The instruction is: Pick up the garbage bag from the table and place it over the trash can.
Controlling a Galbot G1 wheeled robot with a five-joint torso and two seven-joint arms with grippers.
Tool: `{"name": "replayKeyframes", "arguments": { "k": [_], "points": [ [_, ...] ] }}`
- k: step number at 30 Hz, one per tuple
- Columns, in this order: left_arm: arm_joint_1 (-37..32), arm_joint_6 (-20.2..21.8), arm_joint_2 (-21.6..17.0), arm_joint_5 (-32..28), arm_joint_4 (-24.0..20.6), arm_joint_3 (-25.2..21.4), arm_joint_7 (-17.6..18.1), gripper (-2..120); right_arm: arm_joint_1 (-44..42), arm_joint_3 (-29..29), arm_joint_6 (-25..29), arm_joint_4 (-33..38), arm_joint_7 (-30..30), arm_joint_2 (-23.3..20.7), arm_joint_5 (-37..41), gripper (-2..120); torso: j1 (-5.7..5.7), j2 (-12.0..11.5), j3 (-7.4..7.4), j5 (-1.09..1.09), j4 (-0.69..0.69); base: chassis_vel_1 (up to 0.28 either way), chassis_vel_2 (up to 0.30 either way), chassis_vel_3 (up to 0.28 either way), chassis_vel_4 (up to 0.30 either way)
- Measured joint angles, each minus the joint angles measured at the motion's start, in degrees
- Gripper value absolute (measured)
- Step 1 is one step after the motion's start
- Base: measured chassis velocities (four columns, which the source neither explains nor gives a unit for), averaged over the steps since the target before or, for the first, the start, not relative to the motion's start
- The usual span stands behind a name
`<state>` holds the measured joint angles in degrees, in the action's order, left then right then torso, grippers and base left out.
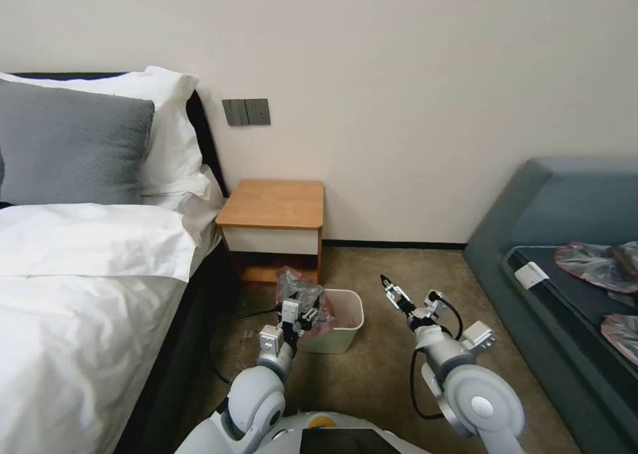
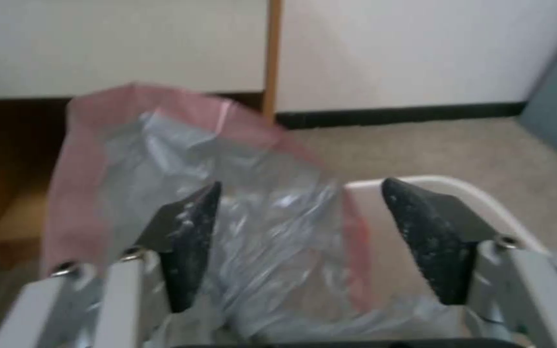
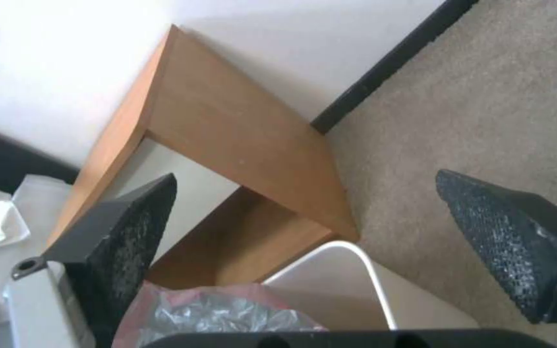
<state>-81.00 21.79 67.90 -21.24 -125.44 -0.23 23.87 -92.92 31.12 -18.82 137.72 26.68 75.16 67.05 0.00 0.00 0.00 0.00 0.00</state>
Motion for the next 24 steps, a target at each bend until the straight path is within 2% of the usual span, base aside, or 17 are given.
{"name": "replayKeyframes", "arguments": {
  "k": [1, 6, 16, 24],
  "points": [
    [-0.16, 1.15, -0.04, -0.50, 0.10, -0.43, 1.33, 74, 0.47, -0.29, 0.00, -0.47, -0.04, 0.32, -0.13, 100, 0.00, 0.00, 0.00, 0.00, 0.00, 0.000, 0.000, 0.000, 0.000],
    [-0.60, 2.39, -0.26, -1.06, 0.61, -1.73, 3.49, 78, 1.41, -0.81, 0.02, -1.37, -0.06, 0.78, -0.30, 100, 0.00, 0.00, 0.00, 0.00, 0.01, 0.000, 0.000, 0.000, 0.000],
    [-0.71, 3.84, -0.25, -1.94, 1.30, -3.70, 4.76, 77, 1.54, -1.94, 0.24, -2.35, -0.26, 1.68, -1.59, 100, 0.00, 0.00, 0.00, 0.00, 0.01, 0.000, 0.000, 0.000, 0.000],
    [0.02, 3.81, 0.69, -1.92, 3.85, -3.78, 4.83, 76, 1.03, -2.05, 0.36, -2.35, -0.36, 1.71, -2.06, 100, 0.00, 0.00, 0.00, 0.00, 0.00, 0.000, 0.000, 0.000, 0.000]
  ]
}}
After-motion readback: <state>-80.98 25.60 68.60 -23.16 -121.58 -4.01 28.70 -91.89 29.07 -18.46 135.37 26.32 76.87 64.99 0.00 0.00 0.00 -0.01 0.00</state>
